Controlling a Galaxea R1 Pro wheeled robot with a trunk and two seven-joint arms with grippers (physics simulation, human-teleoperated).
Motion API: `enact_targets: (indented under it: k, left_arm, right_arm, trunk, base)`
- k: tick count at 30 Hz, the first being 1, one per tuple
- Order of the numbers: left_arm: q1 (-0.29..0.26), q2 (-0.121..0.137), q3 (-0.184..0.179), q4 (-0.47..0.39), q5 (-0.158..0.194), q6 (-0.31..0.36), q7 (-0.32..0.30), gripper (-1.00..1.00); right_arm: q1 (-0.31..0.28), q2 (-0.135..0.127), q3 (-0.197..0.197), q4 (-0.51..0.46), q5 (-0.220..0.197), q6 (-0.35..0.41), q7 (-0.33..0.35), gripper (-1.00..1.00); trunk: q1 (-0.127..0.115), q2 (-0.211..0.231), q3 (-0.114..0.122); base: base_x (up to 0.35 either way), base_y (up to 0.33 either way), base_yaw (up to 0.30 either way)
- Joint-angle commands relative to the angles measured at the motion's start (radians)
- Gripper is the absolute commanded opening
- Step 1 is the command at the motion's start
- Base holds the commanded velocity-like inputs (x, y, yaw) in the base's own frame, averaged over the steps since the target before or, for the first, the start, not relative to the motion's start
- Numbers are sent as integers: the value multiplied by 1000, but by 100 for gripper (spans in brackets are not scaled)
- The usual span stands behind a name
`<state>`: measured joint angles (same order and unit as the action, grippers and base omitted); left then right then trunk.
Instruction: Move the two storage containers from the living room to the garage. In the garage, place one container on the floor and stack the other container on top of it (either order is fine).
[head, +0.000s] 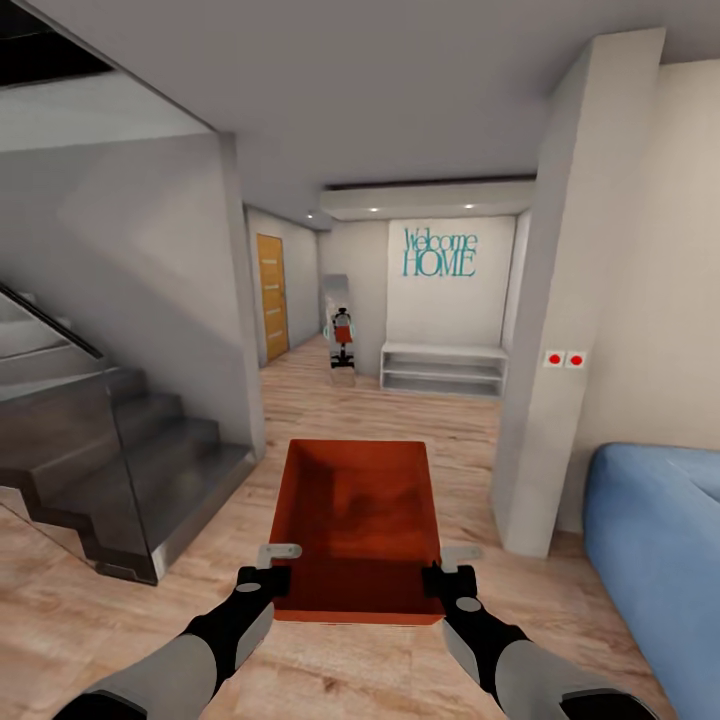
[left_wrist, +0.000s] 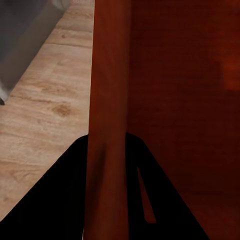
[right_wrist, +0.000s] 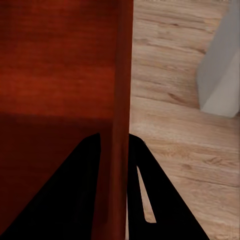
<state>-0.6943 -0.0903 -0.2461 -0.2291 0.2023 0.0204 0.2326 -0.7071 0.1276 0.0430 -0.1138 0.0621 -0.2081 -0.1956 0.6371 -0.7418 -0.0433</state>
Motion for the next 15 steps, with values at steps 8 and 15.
enact_targets:
  k: [8,15]
  left_arm:
    - [-2,11,-33,0,30,3,7,-100]
    - [-2,14,-48,-1,45,1,6,-100]
  right_arm:
    - [0,7,6,3,2,0,-13,-100]
    - [0,6,25,3,-17,0,-13,-100]
  trunk:
    - [1,-1,-2]
    - [1,-1,-2]
  base:
    - [320,0,4]
    - [320,0,0]
